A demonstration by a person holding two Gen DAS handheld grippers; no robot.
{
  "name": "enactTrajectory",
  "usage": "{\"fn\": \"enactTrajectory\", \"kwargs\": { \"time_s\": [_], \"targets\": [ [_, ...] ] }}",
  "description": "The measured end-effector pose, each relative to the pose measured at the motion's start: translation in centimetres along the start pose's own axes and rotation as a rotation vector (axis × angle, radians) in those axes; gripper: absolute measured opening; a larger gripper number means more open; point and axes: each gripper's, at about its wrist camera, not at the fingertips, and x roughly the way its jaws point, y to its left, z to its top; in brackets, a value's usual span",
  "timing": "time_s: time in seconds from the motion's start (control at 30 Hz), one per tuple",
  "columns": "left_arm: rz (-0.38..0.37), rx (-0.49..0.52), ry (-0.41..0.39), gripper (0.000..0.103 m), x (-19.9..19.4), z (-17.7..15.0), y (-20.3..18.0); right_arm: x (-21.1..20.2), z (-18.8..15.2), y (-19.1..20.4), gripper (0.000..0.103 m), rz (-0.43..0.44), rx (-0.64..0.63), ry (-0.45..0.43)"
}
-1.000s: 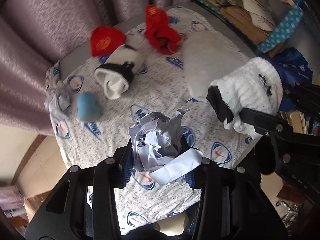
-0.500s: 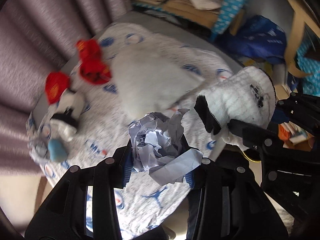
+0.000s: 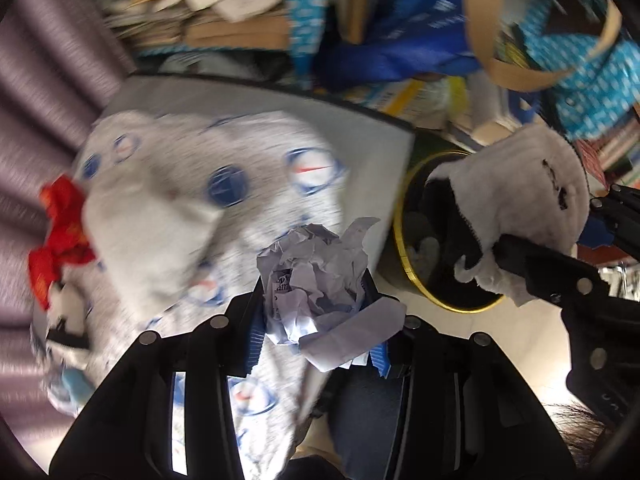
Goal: Organize soft objects
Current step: 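Carry the paper and the white sock over the black bin, then open the left tool to drop the crumpled paper into the bin, then open the right tool to drop the white sock into the bin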
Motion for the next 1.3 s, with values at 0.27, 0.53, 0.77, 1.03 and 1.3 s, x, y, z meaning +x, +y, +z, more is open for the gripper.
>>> {"fn": "enactTrajectory", "kwargs": {
  "time_s": [0.27, 0.53, 0.77, 1.03, 1.3],
  "targets": [
    [-0.093, 0.164, 0.008, 0.042, 2.1, 2.3, -6.0, -2.5, -2.5, -5.2, 0.025, -0.114, 0.135, -0.02],
    [-0.213, 0.288, 0.056, 0.084, 5.4, 4.2, -11.4, -2.8, -4.4, -8.6, 0.025, -0.172, 0.216, -0.005],
    [-0.155, 0.29, 0.077, 0.09, 6.3, 5.2, -11.7, -1.8, -5.1, -10.3, 0.026, -0.173, 0.254, 0.01],
    [-0.08, 0.25, 0.063, 0.09, 4.8, 4.2, -8.5, 0.8, -5.0, -10.6, 0.059, -0.203, 0.264, 0.067],
    [-0.027, 0.195, 0.058, 0.09, 2.8, 2.1, -4.7, 2.6, -4.5, -8.3, 0.059, -0.153, 0.222, 0.108]
  ]
}}
